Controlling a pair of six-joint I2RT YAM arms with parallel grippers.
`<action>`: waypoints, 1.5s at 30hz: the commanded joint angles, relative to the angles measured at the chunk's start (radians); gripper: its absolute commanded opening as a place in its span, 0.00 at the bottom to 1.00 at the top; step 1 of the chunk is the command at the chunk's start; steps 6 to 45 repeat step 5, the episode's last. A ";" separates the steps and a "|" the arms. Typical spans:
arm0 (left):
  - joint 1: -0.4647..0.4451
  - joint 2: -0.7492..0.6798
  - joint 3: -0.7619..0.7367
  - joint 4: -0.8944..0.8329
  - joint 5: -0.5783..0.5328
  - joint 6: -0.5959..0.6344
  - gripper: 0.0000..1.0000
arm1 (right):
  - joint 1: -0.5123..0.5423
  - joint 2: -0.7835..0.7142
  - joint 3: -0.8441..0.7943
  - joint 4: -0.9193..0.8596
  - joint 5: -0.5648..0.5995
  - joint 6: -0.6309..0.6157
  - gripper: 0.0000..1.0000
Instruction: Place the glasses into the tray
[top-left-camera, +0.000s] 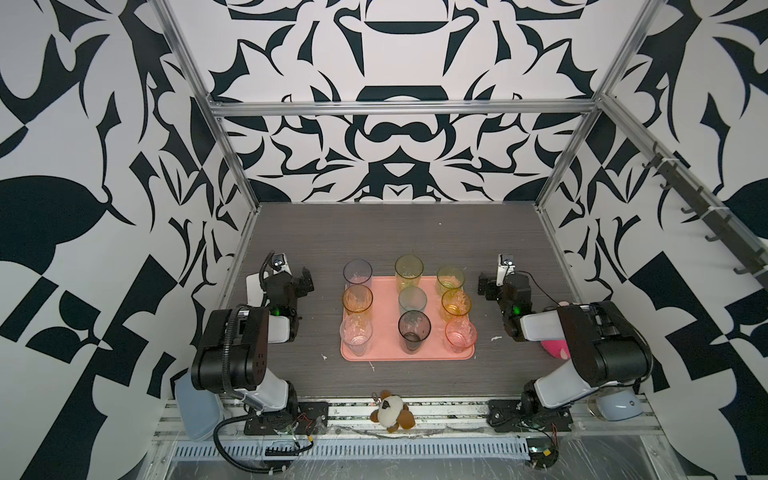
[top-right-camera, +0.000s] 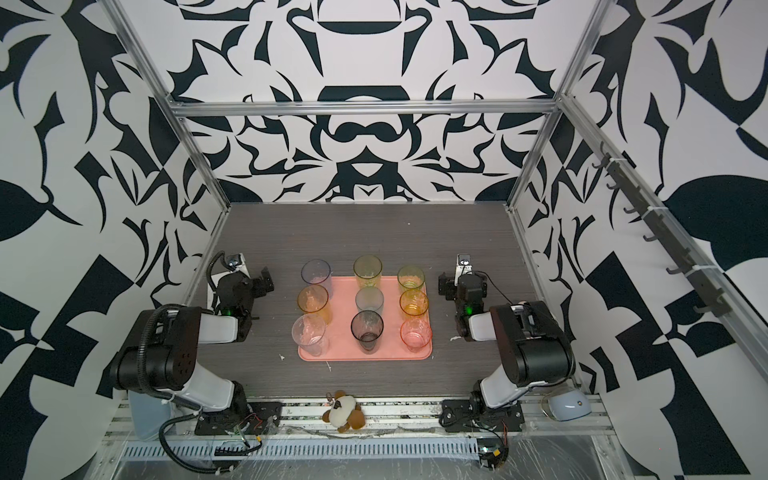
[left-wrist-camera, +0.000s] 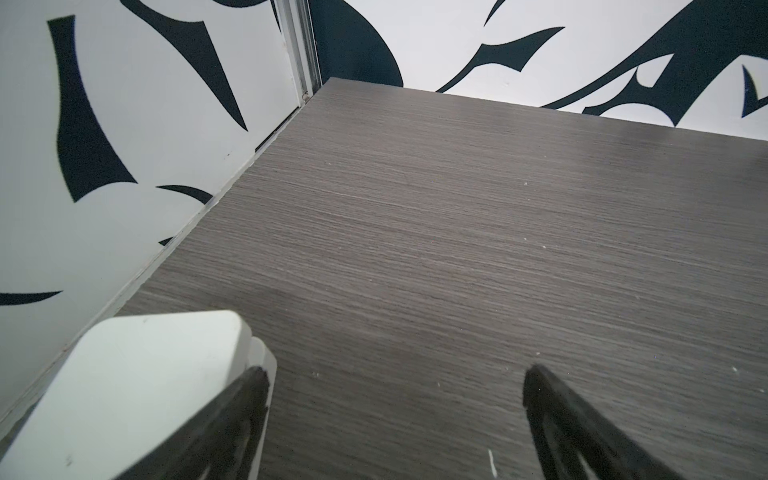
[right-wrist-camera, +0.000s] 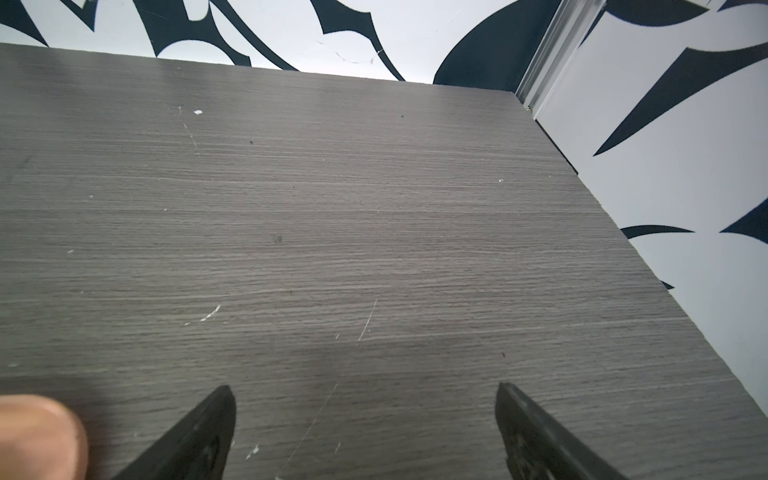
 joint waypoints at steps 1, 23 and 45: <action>0.003 -0.002 0.010 0.005 -0.012 -0.010 0.99 | -0.003 -0.007 -0.007 0.050 0.003 -0.003 1.00; 0.005 -0.002 0.011 0.005 -0.012 -0.010 1.00 | -0.003 -0.009 -0.007 0.047 0.006 -0.002 1.00; 0.005 -0.002 0.011 0.005 -0.012 -0.010 1.00 | -0.003 -0.009 -0.007 0.047 0.006 -0.002 1.00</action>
